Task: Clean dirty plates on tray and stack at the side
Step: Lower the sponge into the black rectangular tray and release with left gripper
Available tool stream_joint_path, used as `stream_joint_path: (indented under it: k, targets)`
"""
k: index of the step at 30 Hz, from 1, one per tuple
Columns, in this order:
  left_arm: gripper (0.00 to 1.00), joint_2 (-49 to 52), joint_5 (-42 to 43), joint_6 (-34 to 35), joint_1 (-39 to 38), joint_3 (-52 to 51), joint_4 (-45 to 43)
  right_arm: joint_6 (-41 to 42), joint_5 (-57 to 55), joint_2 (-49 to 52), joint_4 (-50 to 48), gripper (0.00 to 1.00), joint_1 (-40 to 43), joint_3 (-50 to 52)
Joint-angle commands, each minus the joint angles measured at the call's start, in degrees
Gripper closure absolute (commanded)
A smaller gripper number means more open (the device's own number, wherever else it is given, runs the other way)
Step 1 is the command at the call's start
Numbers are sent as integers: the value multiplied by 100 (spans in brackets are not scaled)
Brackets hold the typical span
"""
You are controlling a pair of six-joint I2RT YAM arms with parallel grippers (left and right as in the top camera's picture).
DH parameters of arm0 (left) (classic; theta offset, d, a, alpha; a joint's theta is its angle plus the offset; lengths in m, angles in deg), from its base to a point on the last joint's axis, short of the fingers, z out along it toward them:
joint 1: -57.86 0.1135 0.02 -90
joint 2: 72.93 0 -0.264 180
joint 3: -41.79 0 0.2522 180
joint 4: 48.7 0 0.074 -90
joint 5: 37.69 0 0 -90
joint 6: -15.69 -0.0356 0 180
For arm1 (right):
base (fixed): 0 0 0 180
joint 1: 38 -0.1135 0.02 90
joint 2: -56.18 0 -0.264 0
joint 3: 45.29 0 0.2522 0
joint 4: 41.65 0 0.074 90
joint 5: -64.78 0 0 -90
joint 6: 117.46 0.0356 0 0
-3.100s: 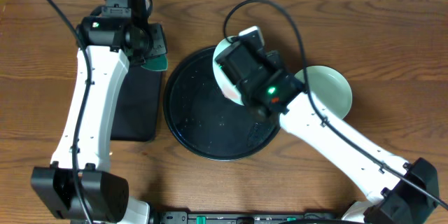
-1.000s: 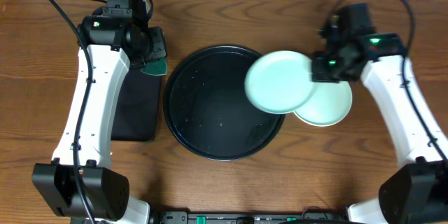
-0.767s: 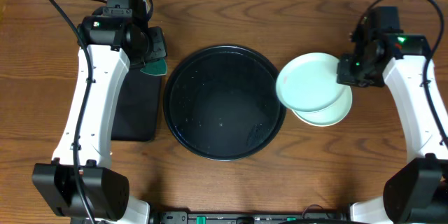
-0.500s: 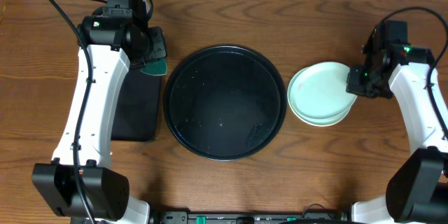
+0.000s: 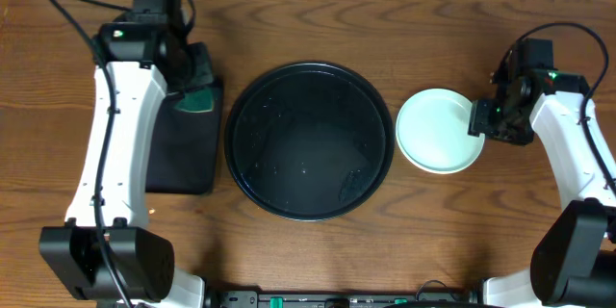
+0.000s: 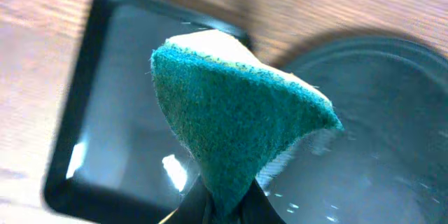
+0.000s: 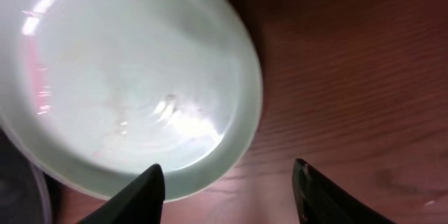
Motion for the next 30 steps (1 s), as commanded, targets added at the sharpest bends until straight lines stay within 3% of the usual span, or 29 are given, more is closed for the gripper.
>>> stream_joint_path:
  k: [1,16,19,25,30]
  targets:
    - [92,9,-455,-72,269,-306,42,-22,319,22,90,43,-131,-455]
    - [92,717,-448,-463,778,-2076,-1574,-63,245,22,264,31,-656,-767]
    - [87,986,-450,-463,778,-2096,-1609,-63,247,22,299,30,-656,-767]
    - [63,1145,-448,-442,778,-2094,-1604,-63,247,22,367,30,-656,-767]
    - [58,1134,-450,-446,778,-1961,-1596,-63,249,13,358,31,-656,-772]
